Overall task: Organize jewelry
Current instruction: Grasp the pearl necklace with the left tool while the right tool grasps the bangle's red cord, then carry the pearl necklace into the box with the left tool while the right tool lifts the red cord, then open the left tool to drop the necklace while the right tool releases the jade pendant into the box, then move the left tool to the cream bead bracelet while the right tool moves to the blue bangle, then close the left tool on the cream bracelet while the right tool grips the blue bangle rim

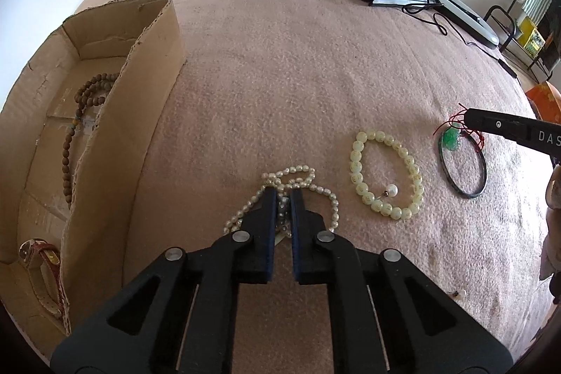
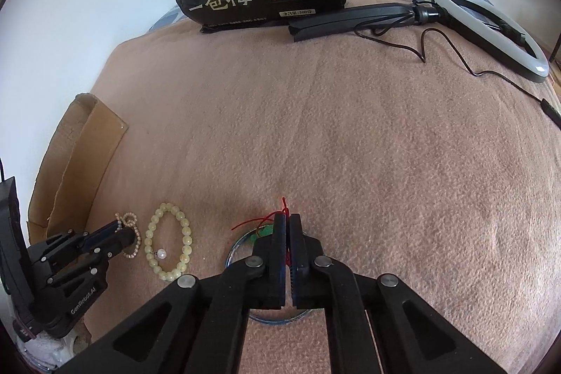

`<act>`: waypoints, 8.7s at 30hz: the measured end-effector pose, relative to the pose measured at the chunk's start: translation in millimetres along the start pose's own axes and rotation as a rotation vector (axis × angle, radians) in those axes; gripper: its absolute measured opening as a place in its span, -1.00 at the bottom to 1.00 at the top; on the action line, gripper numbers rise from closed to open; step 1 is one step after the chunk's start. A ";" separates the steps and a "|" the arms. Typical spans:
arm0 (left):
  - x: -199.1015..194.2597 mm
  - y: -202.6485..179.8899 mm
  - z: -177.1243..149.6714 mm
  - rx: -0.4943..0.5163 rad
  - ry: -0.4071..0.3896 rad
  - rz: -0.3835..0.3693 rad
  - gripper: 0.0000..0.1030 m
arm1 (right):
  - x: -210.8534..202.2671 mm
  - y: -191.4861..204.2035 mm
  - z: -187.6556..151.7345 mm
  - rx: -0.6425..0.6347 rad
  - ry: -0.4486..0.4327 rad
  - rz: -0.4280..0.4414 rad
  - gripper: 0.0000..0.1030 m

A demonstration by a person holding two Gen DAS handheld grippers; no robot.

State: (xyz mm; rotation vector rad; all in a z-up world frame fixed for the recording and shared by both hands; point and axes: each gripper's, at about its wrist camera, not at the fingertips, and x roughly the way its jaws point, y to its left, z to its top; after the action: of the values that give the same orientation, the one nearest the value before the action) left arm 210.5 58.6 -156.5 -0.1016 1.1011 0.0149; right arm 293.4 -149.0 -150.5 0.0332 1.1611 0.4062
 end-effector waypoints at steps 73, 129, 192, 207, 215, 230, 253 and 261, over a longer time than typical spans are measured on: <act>-194.0 143.4 -23.5 -0.218 -0.387 -0.051 -0.98 | -125.1 183.6 -3.2 -0.192 -0.260 0.262 -1.00; -157.7 201.0 -43.1 -0.326 -0.272 0.081 -0.67 | -37.5 286.5 1.6 -0.316 -0.147 0.150 -0.09; -148.2 40.6 -14.0 -0.056 -0.301 0.018 0.50 | -137.6 120.1 -25.0 -0.192 -0.328 -0.177 1.00; -96.7 0.0 1.1 -0.003 -0.207 -0.010 0.50 | -112.9 33.0 -28.7 -0.105 -0.269 -0.225 0.99; -62.2 -11.9 10.3 -0.009 -0.128 -0.038 0.26 | -81.7 3.1 -28.6 -0.056 -0.160 -0.176 0.86; -11.7 -16.5 27.4 -0.065 -0.005 -0.149 -0.30 | -40.2 2.5 -41.8 -0.060 -0.058 -0.076 0.83; 19.5 -27.6 27.7 -0.012 0.025 -0.078 -0.86 | -14.4 18.2 -50.9 -0.149 -0.030 -0.069 0.94; 19.2 -25.7 28.3 -0.025 0.024 -0.092 -0.87 | -3.3 28.6 -48.5 -0.189 -0.015 -0.081 0.95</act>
State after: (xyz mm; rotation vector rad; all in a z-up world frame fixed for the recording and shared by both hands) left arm 245.9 34.8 -159.0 -0.1752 1.1193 -0.0554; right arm 240.4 -132.4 -160.6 -0.1744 1.1011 0.4415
